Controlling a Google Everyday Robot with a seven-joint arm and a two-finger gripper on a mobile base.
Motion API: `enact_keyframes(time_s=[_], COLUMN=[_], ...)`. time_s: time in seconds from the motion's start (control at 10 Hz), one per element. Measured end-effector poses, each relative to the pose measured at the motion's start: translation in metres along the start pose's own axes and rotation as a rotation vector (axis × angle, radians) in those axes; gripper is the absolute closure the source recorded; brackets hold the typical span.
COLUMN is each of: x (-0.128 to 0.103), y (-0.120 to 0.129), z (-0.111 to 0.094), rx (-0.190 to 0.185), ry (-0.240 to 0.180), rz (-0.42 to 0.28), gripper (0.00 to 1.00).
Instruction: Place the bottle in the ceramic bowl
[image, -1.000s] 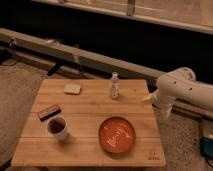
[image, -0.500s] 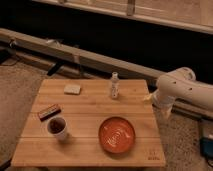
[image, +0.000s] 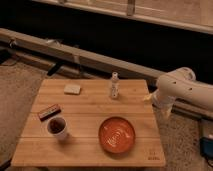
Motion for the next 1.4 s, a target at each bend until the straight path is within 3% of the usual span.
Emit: enact_keyframes(time_s=[0.8, 1.1, 1.4], x=[0.004, 0.03, 0.038], y=[-0.002, -0.043, -0.096], z=[-0.003, -0.02, -0.026], rx=[-0.004, 0.006, 0.032], ry=[0.01, 0.044, 0.051], rz=[-0.014, -0.086, -0.177], gripper=[0.2, 0.2, 0.2])
